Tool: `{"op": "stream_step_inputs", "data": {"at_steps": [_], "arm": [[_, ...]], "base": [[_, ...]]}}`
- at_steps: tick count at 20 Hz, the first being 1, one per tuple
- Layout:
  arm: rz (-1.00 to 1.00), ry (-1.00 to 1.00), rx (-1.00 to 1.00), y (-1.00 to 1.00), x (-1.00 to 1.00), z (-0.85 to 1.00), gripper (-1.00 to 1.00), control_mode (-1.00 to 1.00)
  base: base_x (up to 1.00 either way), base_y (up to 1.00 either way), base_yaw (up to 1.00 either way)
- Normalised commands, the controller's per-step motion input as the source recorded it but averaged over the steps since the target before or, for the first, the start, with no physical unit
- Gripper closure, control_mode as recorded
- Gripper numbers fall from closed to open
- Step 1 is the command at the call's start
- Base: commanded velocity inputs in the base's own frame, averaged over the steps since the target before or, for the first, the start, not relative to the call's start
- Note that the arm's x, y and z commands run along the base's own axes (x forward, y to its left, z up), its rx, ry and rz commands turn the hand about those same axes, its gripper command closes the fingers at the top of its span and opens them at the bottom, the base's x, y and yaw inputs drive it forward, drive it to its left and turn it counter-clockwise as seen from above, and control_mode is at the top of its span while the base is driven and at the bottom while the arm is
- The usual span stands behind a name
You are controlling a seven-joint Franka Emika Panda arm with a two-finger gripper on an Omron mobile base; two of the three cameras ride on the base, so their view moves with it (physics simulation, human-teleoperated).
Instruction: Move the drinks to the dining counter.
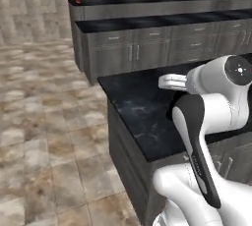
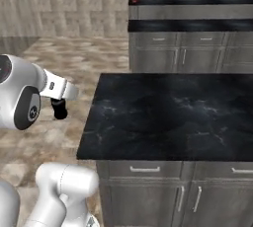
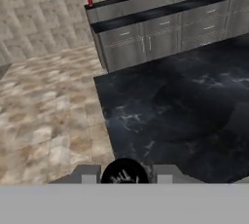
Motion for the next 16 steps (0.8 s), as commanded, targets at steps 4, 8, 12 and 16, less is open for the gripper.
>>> {"op": "stream_step_inputs", "data": {"at_steps": [4, 8, 12, 16], "arm": [[0.00, 0.00, 0.00, 0.00, 0.00, 0.00, 1.00, 1.00], [0.00, 0.00, 0.00, 0.00, 0.00, 0.00, 1.00, 1.00], [0.00, 0.00, 0.00, 0.00, 0.00, 0.00, 1.00, 1.00], [0.00, 0.00, 0.00, 0.00, 0.00, 0.00, 1.00, 1.00]], "base": [[0.89, 1.00, -0.50], [0.83, 1.00, -0.47], [0.61, 1.00, -0.38], [0.47, 1.00, -0.30]]}}
